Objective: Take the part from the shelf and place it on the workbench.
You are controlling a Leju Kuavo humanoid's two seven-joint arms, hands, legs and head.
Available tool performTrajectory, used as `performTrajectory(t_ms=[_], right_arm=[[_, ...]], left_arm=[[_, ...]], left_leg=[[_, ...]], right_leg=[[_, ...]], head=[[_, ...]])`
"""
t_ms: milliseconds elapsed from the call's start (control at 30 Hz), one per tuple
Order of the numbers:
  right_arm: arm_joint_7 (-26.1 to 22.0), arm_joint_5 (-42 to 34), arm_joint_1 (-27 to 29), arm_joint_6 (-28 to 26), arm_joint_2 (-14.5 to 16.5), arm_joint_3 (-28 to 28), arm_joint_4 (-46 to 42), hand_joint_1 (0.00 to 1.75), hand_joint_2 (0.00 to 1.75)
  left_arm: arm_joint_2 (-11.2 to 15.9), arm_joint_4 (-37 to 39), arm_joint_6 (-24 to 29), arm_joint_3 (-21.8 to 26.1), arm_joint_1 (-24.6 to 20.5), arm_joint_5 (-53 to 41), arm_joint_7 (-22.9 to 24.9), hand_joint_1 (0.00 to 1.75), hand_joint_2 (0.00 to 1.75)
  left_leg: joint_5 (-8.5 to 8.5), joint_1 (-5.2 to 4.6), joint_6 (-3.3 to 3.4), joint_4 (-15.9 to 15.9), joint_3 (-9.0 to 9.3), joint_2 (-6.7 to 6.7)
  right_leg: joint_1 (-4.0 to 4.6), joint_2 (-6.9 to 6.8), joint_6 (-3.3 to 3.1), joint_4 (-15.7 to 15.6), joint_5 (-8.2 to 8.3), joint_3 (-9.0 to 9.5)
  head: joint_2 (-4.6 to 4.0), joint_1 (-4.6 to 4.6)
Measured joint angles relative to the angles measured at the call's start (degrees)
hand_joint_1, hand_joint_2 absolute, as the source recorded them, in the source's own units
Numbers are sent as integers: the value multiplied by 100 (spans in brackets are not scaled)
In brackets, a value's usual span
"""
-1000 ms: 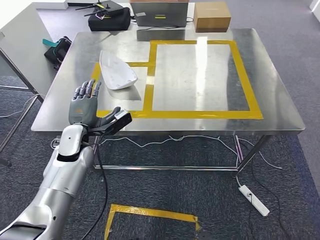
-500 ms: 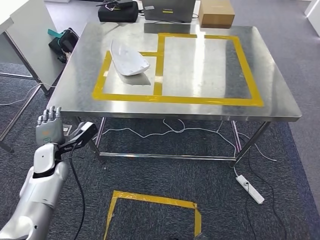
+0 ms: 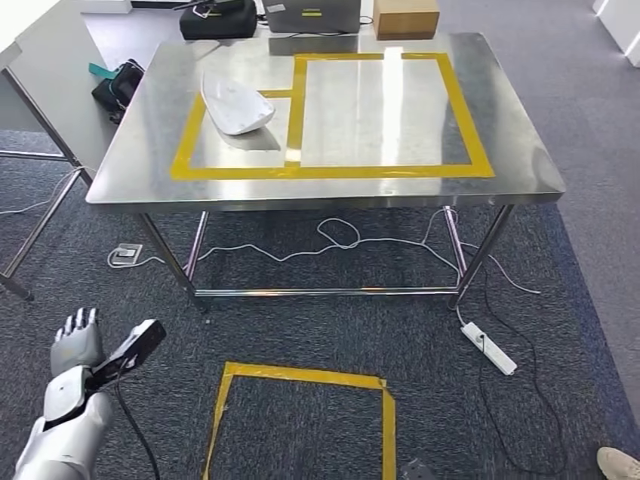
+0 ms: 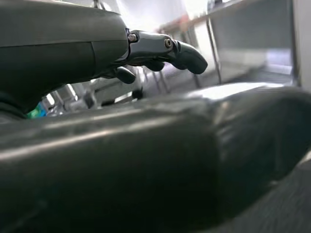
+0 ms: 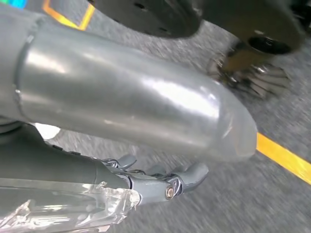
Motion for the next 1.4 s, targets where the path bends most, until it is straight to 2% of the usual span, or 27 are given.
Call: performTrajectory(t_ms=[33,100,167,233,267,333,367,433,500,533,567,600,667,733,767,833,867,933,1000,1033,1067,1100,1133,1200,1267,1333,1400], right_arm=[[5,-15,18,-9,0,-36,0,0,0],[7,-27,42,-15,0,-91,0,0,0],[10,-37,31,-25,-6,-139,-11,0,0],[17,-47,5,-47,-10,-193,-31,0,0],[24,-48,1,-58,-12,-220,-39,0,0],[43,-46,17,-77,-9,-275,-38,0,0],[56,-44,35,-80,-9,-299,-37,0,0],[71,-40,68,-82,-7,-333,-36,0,0],[74,-41,70,-84,0,-346,-35,0,0],[74,-50,63,-87,3,-357,-35,0,0],[75,-62,59,-93,4,-373,-35,0,0],[76,-77,58,-102,4,-394,-36,0,0],[80,-108,46,-122,4,-440,-38,0,0],[82,-129,22,-139,6,-480,-44,0,0],[82,-139,15,-147,9,-502,-46,0,0],[86,-160,21,-161,25,-546,-46,0,0],[89,-170,25,-169,33,-569,-46,0,0],[93,-186,26,-185,45,-610,-49,0,0],[91,-193,24,-196,48,-643,-50,0,0],[91,-196,25,-198,49,-656,-50,0,0],[89,-196,28,-199,51,-667,-50,0,0],[87,-187,30,-202,54,-674,-50,0,0],[84,-166,32,-205,56,-676,-50,0,0],[80,-90,32,-224,59,-677,-53,0,0],[81,-20,27,-249,59,-676,-57,0,0],[82,14,29,-264,59,-675,-59,0,0],[90,52,48,-297,59,-675,-59,0,0]], left_arm=[[-18,159,62,152,159,72,-104,0,0],[-67,419,163,401,432,155,-234,0,0],[-116,607,149,574,541,214,-265,0,0],[-171,758,70,753,589,291,-287,0,0],[-203,827,41,848,632,313,-298,0,0],[-254,963,20,1025,760,321,-312,0,0],[-271,1017,18,1092,817,320,-314,0,0],[-295,1092,17,1191,878,317,-316,0,0],[-304,1142,0,1268,900,323,-317,0,0],[-308,1169,-24,1305,906,339,-324,0,0],[-318,1202,-58,1350,917,367,-338,0,0],[-337,1238,-90,1396,939,405,-359,0,0],[-396,1315,-123,1505,1020,488,-408,0,0],[-466,1378,-120,1597,1118,549,-448,0,0],[-499,1411,-118,1641,1159,564,-465,0,0],[-549,1477,-114,1714,1245,582,-486,0,0],[-571,1508,-114,1753,1291,592,-492,0,0],[-622,1559,-118,1826,1369,627,-495,0,0],[-673,1596,-129,1889,1395,670,-496,0,0],[-690,1611,-137,1923,1397,688,-492,0,0],[-705,1622,-153,1958,1397,710,-475,0,0],[-717,1631,-182,1996,1398,729,-423,0,0],[-732,1637,-223,2037,1398,747,-339,0,0],[-766,1643,-319,2115,1393,776,-87,0,0],[-807,1652,-382,2190,1388,789,132,0,0],[-838,1670,-417,2253,1403,791,254,0,0],[-855,1682,-446,2305,1423,796,329,0,0]], left_leg=[[-59,16,-17,282,-24,0],[147,55,-44,323,175,1],[312,108,-83,-337,769,0],[200,122,-50,-1082,1322,-16],[149,101,-4,-1275,1447,-23],[202,56,131,-1336,1387,-6],[254,42,194,-1334,1336,6],[383,31,294,-1336,1193,22],[528,2,337,-1333,1009,21],[601,-16,343,-1331,914,22],[671,-30,343,-1327,822,23],[737,-40,338,-1324,739,23],[858,-47,311,-1318,610,23],[978,-53,265,-1316,537,28],[1038,-49,237,-1320,521,30],[1140,-31,169,-1344,498,29],[1087,-22,130,-1319,470,23],[653,-5,54,-980,343,12],[60,14,-5,-243,156,10],[-80,23,-27,94,105,10],[-81,32,-43,294,122,10],[40,43,-55,310,227,10],[211,57,-63,129,425,10],[370,81,-64,-621,1015,6],[256,70,5,-1261,1418,-1],[219,38,119,-1430,1453,-5],[282,31,223,-1438,1410,-13]], right_leg=[[-2,7,11,3,67,-91],[-6,4,50,13,197,-273],[2,-21,108,35,309,-420],[14,-57,175,68,407,-504],[7,-68,210,71,460,-527],[-42,-73,282,67,534,-566],[-63,-73,310,119,445,-611],[-72,-70,342,567,-56,-782],[-63,-67,345,1363,-615,-972],[-60,-67,338,1675,-724,-992],[-53,-67,324,1812,-695,-923],[-42,-67,305,1744,-568,-751],[-12,-66,258,1049,-364,-120],[18,-61,226,205,-445,465],[33,-57,213,-23,-513,588],[45,-57,153,-89,-453,543],[40,-61,107,-97,-397,505],[19,-73,20,-114,-247,397],[24,-80,-8,-104,-100,241],[25,-84,-3,-97,-32,146],[25,-88,8,-89,30,50],[22,-91,25,-80,85,-47],[18,-91,45,-68,133,-131],[15,-90,101,-29,220,-262],[23,-95,166,5,309,-345],[7,-105,227,4,385,-390],[-20,-102,279,151,262,-490]], head=[[0,0],[0,-1],[0,-1],[0,20],[0,25],[0,33],[0,36],[0,63],[0,92],[0,98],[0,97],[0,97],[0,98],[0,92],[0,98],[0,111],[0,119],[0,87],[0,60],[0,62],[0,61],[0,61],[0,61],[0,63],[0,70],[0,72],[0,76]])
